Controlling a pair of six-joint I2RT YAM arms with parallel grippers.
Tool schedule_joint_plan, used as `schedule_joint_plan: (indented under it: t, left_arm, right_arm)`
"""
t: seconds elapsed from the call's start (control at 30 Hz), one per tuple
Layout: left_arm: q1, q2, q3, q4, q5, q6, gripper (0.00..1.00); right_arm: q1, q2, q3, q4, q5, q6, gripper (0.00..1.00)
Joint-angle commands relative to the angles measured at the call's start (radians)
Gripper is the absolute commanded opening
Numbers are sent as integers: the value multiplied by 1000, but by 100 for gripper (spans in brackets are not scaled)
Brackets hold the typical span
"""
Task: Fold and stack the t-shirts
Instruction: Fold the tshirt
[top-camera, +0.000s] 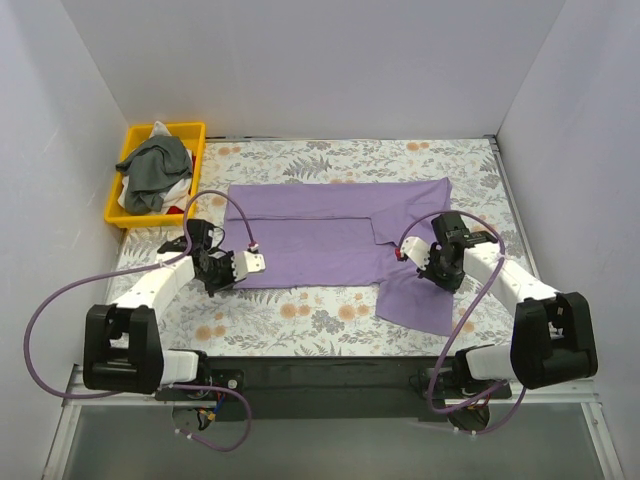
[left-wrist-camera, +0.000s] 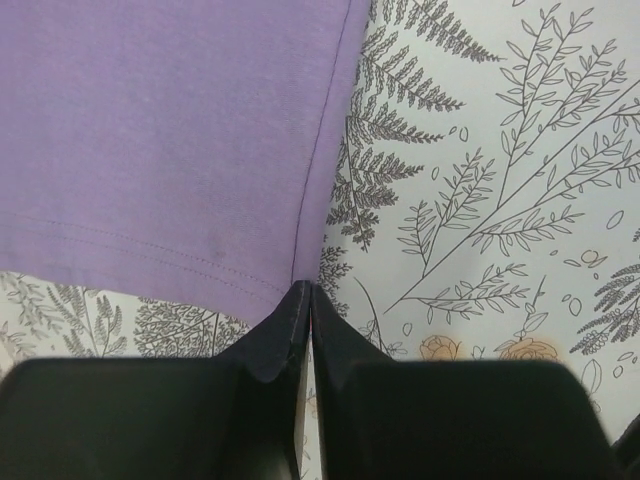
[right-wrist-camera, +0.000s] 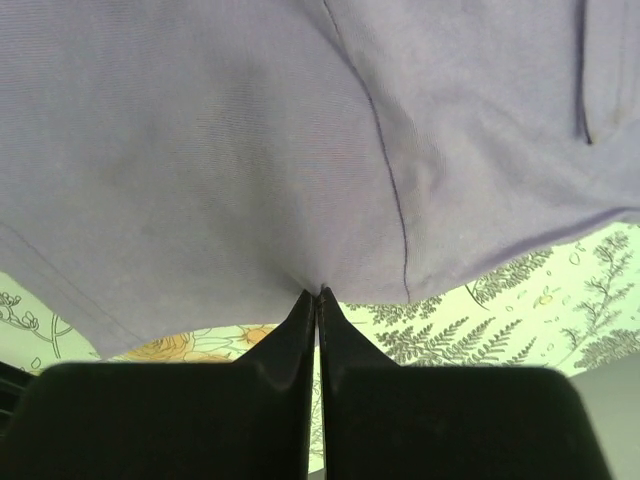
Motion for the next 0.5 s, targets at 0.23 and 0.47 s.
schedule_joint_plan:
  t: [0.23,0.47]
  left_arm:
    - [-4,-34,64,-63,15,3,35]
    - [-14,30,67,-52,-53,17,42]
  right_arm:
    - [-1,-30,25,-50,-31,-1,1]
    - [-1,-10,48,-52,-32,1,1]
